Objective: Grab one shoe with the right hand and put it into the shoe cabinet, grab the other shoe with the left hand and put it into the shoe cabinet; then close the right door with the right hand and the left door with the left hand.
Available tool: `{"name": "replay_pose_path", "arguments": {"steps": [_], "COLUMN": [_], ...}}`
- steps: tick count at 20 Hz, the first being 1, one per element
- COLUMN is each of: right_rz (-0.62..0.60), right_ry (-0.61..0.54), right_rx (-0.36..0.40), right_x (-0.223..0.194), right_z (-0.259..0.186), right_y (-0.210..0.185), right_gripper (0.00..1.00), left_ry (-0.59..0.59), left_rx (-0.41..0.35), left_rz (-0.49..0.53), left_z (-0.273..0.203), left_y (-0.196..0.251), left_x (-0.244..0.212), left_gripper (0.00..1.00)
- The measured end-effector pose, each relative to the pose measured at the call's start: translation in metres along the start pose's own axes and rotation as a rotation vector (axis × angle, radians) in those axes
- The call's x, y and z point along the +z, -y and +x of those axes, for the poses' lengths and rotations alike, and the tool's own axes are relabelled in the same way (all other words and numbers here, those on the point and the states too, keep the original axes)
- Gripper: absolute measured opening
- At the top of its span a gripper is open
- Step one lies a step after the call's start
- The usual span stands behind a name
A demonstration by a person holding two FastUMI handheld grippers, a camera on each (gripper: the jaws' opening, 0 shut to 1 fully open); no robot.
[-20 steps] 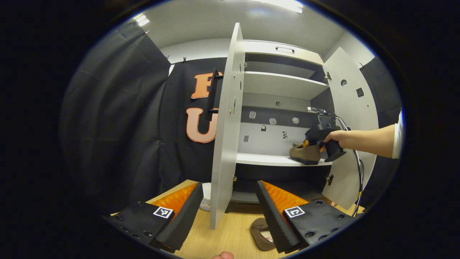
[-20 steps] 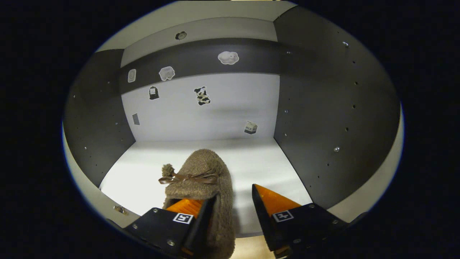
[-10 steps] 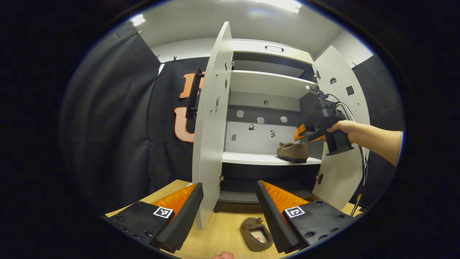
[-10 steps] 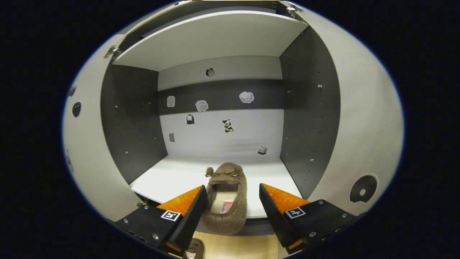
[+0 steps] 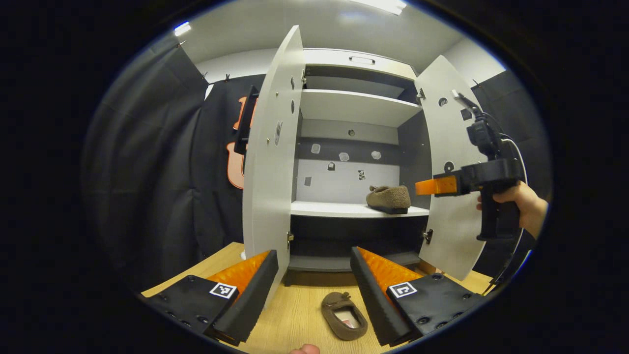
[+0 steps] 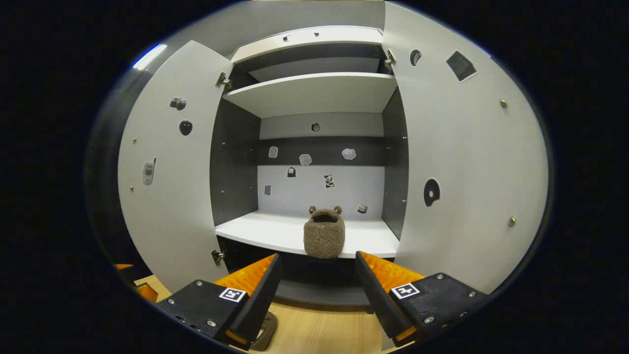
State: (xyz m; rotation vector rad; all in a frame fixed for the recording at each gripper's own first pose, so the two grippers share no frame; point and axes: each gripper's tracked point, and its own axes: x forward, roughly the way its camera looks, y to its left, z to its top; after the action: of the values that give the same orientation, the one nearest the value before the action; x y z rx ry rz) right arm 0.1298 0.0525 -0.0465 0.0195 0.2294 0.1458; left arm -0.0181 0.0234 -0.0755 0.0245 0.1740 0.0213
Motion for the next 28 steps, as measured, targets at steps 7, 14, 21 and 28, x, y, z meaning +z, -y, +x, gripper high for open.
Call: {"name": "replay_pose_path", "arguments": {"steps": [7, 14, 21, 28], "right_rz": [0.046, 0.058, 0.034, 0.044], "right_ry": [0.020, 0.028, -0.006, -0.027], "right_rx": [-0.045, -0.106, -0.130, -0.100], "right_x": [-0.065, -0.071, -0.083, -0.080], "right_z": [-0.084, -0.122, -0.133, -0.132], "right_y": [0.007, 0.047, 0.076, 0.074], "right_gripper": [0.92, 0.92, 0.92, 0.92], "left_ry": [-0.305, -0.614, -0.758, -0.697], "left_rx": [-0.097, -0.076, 0.025, 0.020], "left_rz": [-0.028, -0.095, -0.108, -0.064], "left_z": [0.024, 0.072, 0.117, 0.142], "left_y": [0.036, 0.031, -0.006, -0.010], "left_x": [-0.110, -0.229, -0.275, -0.279], "left_gripper": [0.97, 0.98, 1.00, 1.00]}}
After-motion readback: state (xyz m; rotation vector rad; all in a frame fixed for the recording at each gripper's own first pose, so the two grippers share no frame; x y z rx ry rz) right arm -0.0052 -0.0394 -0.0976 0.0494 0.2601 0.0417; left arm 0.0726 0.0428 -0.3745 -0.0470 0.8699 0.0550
